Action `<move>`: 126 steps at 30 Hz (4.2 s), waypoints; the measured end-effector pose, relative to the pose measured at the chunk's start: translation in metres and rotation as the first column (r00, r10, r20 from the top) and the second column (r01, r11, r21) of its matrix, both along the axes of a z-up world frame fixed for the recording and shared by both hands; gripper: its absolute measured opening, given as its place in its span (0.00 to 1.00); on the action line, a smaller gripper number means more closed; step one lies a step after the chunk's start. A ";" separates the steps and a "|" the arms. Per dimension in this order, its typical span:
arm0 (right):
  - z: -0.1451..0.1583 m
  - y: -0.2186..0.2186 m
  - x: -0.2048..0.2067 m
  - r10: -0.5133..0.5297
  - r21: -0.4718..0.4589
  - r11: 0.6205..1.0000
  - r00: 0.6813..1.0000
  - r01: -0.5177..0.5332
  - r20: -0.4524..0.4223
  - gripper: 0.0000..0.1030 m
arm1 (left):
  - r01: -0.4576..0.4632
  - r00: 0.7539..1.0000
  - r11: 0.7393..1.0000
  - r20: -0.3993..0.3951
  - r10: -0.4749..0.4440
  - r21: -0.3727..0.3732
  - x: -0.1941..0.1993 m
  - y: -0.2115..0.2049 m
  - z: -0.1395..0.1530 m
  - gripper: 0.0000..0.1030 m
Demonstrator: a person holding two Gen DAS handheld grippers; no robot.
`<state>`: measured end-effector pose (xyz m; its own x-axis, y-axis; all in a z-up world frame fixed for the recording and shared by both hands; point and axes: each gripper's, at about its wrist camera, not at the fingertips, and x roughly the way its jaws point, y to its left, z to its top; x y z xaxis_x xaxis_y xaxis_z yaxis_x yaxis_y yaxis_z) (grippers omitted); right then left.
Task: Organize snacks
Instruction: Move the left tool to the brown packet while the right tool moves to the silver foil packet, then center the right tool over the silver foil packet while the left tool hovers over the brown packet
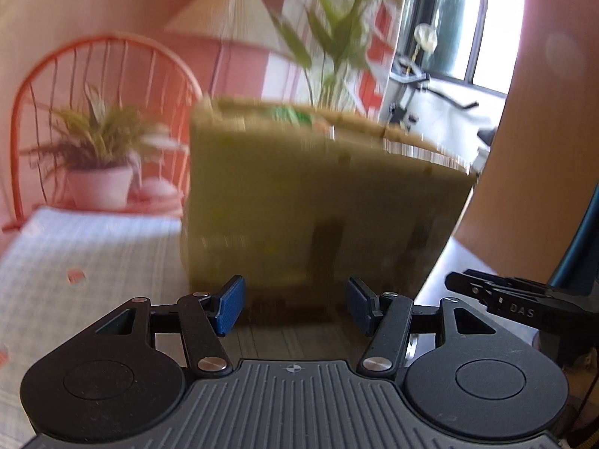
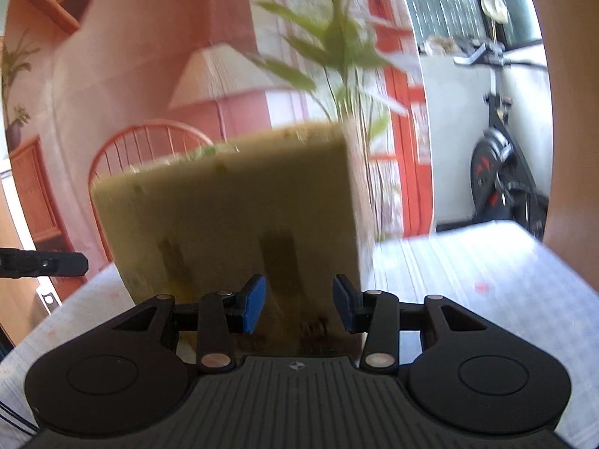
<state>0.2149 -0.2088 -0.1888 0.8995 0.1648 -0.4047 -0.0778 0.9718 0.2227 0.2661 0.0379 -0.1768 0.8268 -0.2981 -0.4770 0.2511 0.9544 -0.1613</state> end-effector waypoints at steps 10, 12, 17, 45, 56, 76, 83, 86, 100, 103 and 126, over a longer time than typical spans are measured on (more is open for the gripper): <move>-0.059 0.003 0.009 0.009 -0.025 1.000 0.993 -0.012 -0.121 0.58 | 0.172 0.975 0.980 -0.161 -0.156 0.094 0.022 -0.030 -0.070 0.62; -0.067 0.003 0.010 0.007 -0.022 1.000 0.991 -0.010 -0.137 0.59 | 0.207 0.967 0.971 -0.172 -0.186 0.116 0.023 -0.034 -0.079 0.62; -0.073 0.004 0.013 -0.004 -0.027 1.000 0.989 0.000 -0.146 0.62 | 0.259 0.959 0.948 -0.169 -0.229 0.187 0.028 -0.046 -0.089 0.62; -0.078 0.000 0.019 0.020 0.023 1.000 0.984 -0.016 -0.177 0.68 | 0.053 0.984 0.991 -0.178 -0.031 0.120 0.026 -0.037 -0.103 0.47; -0.078 -0.014 0.029 -0.042 0.059 0.997 0.971 0.057 -0.233 0.68 | -0.003 0.986 0.995 -0.167 0.020 0.099 0.022 -0.036 -0.105 0.48; -0.079 0.009 0.069 0.036 -0.123 0.990 0.960 -0.072 -0.279 0.56 | -0.009 0.989 0.997 -0.147 0.021 0.075 0.018 -0.034 -0.109 0.49; -0.078 0.016 0.047 0.046 -0.123 0.989 0.955 -0.086 -0.295 0.52 | -0.011 0.989 0.998 -0.145 0.020 0.063 0.018 -0.033 -0.109 0.49; -0.077 0.019 0.035 0.052 -0.115 0.989 0.953 -0.090 -0.299 0.52 | -0.012 0.989 0.998 -0.144 0.021 0.062 0.018 -0.033 -0.109 0.49; -0.080 0.027 0.037 0.197 -0.180 0.950 0.936 -0.256 -0.293 0.95 | -0.013 0.990 0.999 -0.143 0.018 0.038 0.018 -0.030 -0.109 0.49; -0.085 0.030 0.044 0.236 -0.183 0.934 0.914 -0.307 -0.328 1.00 | -0.013 0.990 0.999 -0.141 0.018 0.041 0.018 -0.030 -0.109 0.49; -0.090 0.031 0.045 0.246 -0.188 0.931 0.918 -0.313 -0.312 1.00 | -0.012 0.990 0.999 -0.137 0.019 0.049 0.017 -0.031 -0.108 0.49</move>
<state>0.2603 -0.1781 -0.2789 0.6746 0.2652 -0.6888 -0.3215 0.9456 0.0492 0.2835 0.0070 -0.2852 0.7571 -0.2595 -0.5995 0.2146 0.9656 -0.1470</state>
